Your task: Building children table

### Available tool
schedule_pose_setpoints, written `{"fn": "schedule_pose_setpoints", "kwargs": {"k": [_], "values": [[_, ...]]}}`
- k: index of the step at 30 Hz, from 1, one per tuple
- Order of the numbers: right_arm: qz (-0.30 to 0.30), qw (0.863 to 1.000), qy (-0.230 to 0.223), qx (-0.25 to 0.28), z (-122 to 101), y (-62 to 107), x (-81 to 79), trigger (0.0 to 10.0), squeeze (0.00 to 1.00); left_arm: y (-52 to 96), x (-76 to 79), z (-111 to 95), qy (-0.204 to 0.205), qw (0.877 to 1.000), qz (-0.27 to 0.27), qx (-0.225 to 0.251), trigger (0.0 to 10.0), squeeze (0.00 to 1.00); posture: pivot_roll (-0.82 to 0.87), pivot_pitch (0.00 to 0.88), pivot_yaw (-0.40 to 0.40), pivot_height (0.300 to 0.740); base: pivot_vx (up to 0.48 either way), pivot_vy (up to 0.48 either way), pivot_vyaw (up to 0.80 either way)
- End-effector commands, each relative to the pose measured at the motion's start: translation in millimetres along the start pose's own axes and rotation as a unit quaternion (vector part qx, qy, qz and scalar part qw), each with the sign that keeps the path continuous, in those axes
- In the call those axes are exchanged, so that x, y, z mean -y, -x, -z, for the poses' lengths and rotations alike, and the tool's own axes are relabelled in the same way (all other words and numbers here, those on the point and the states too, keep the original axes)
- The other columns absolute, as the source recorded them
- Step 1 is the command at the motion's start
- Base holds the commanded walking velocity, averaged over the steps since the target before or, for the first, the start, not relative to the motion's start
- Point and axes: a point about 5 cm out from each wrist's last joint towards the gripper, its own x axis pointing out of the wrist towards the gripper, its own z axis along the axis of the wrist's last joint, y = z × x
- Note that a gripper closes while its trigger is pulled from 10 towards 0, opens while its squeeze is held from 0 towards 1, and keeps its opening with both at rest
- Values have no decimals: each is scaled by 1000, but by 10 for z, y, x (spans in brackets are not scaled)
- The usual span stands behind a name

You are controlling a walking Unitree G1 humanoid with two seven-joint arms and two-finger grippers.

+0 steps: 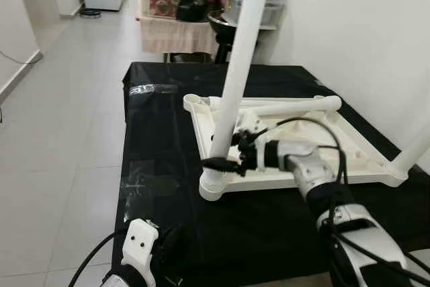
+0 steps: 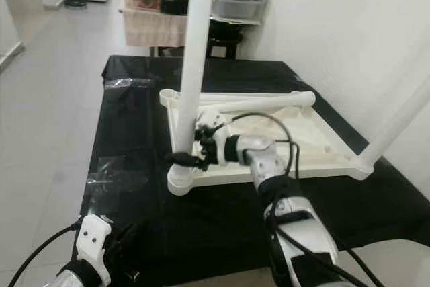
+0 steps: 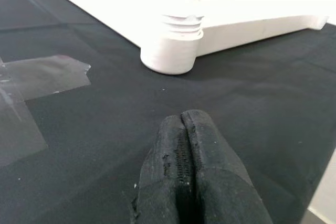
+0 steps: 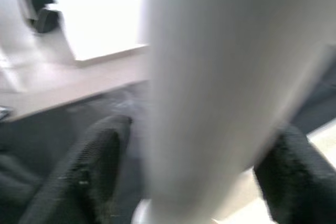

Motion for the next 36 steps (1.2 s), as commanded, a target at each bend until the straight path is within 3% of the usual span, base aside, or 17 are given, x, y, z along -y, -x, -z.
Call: {"fn": "schedule_pose_setpoints", "kwargs": {"k": [1,2,13,15,18,19,20,21,22,23,24,27,32,33,34,35,36], "values": [[-11,1000,-9,6,7,57,13,4706,0,2,39,36,10,1000,3,1,10000,0,168,0,-163,740,0,0,0],[-28,1000,-11,8,-12,80,22,0,0,5,44,36,9,1000,3,3,10000,0,171,0,-165,740,0,0,0],[-45,998,-44,17,208,113,-41,0,0,78,-4,103,0,1000,-1,-5,10000,0,162,0,-147,740,0,0,0],[36,998,-46,12,490,119,-119,0,0,70,-22,113,0,1000,-4,-4,10000,0,136,0,-141,740,0,0,0],[72,996,-50,7,585,104,-156,0,0,72,-32,119,0,1000,-7,-3,10000,0,128,0,-138,740,0,0,0],[147,988,-53,-1,726,23,-232,0,0,82,-48,121,2,1000,-11,-1,10000,0,105,0,-125,740,0,0,0],[147,988,-53,-1,726,23,-232,0,0,82,-48,121,2,1000,-11,-1,10000,0,105,0,-125,740,0,0,0],[312,944,-108,15,920,-89,-383,0,0,85,-72,117,5,1000,-16,1,10000,0,81,0,-103,740,0,0,0],[377,915,-141,11,1109,-180,-689,0,0,76,-94,114,6,1000,-17,2,10000,0,73,0,-90,740,0,0,0],[377,915,-141,11,1109,-180,-689,0,0,76,-94,114,6,1000,-17,2,10000,0,73,0,-90,740,0,0,0],[413,896,-163,8,1195,-219,-894,0,0,65,-112,113,7,1000,-18,3,10000,0,65,0,-78,740,0,0,0],[393,907,-148,13,1180,-227,-923,0,0,39,-130,119,9,1000,-11,1,10000,0,38,0,-56,740,0,0,0],[404,909,-99,22,1005,-100,-662,0,0,4,-143,135,15,1000,-5,0,10000,0,48,0,-70,740,0,0,0],[393,913,-104,25,978,-113,-646,10000,0,-8,-143,136,14,1000,-7,2,10000,0,51,0,-74,740,0,0,0],[393,913,-104,25,978,-113,-646,10000,0,-8,-143,136,14,1000,-7,2,10000,0,51,0,-74,740,0,0,0],[366,924,-109,34,886,-149,-655,10000,1000,-29,-141,135,12,1000,-10,5,10000,0,56,0,-78,740,0,0,0],[353,928,-107,40,829,-165,-667,10000,1000,-39,-140,134,11,1000,-11,6,10000,0,56,0,-78,740,0,0,0]]}}
